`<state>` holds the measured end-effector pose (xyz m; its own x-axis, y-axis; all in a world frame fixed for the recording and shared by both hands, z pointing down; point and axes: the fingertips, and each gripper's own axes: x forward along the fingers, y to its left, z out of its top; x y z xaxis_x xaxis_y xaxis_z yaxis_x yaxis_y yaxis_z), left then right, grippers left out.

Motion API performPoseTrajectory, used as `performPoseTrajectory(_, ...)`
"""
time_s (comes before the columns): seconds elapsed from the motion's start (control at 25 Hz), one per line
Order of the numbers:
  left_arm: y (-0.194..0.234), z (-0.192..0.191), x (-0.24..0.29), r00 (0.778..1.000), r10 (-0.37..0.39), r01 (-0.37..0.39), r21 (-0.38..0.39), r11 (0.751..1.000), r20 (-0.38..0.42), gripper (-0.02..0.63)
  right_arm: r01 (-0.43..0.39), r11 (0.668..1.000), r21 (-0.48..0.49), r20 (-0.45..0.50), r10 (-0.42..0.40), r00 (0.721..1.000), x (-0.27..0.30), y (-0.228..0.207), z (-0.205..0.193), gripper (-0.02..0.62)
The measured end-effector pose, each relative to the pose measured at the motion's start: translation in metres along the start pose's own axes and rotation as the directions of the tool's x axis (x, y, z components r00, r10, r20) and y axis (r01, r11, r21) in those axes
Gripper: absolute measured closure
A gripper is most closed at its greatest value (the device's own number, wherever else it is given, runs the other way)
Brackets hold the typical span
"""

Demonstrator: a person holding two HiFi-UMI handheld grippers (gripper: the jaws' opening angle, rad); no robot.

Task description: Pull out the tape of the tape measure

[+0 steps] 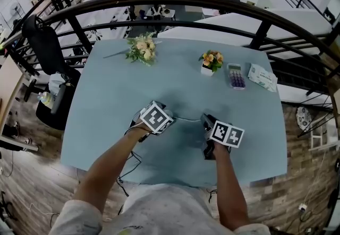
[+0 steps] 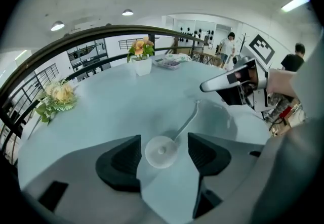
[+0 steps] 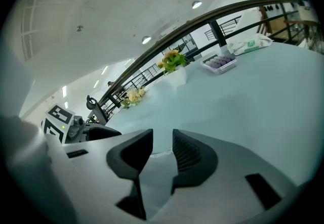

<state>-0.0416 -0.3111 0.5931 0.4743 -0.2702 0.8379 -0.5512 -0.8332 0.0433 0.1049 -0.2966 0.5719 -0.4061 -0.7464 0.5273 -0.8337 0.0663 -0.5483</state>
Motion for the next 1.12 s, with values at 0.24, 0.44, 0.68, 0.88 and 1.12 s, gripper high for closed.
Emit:
performPoseTrajectory(0.24, -0.002, 0.033, -0.024, 0.99, 0.019, -0.01, -0.064, 0.998, 0.14, 0.339, 0.0, 0.998, -0.055, 0.032, 0.002, 1.0, -0.008, 0.012, 0.017, 0.494)
performPoseTrajectory(0.44, -0.001, 0.058, -0.051, 0.966, 0.042, -0.015, -0.107, 0.994, 0.253, 0.353, 0.007, 0.993, -0.118, 0.069, 0.001, 0.998, -0.017, 0.026, 0.036, 0.494)
performPoseTrajectory(0.68, 0.005, 0.078, -0.087, 0.919, 0.09, -0.021, -0.179, 0.984, 0.383, 0.374, 0.031, 0.977, -0.209, 0.121, -0.005, 0.993, -0.031, 0.048, 0.061, 0.494)
performPoseTrajectory(0.88, 0.013, 0.086, -0.114, 0.875, 0.15, -0.038, -0.244, 0.969, 0.46, 0.397, 0.047, 0.956, -0.291, 0.177, 0.005, 0.984, -0.044, 0.069, 0.086, 0.494)
performPoseTrajectory(1.12, 0.029, 0.089, -0.155, 0.813, 0.273, -0.149, -0.271, 0.951, 0.514, 0.447, 0.071, 0.908, -0.412, 0.253, 0.039, 0.967, -0.063, 0.102, 0.113, 0.494)
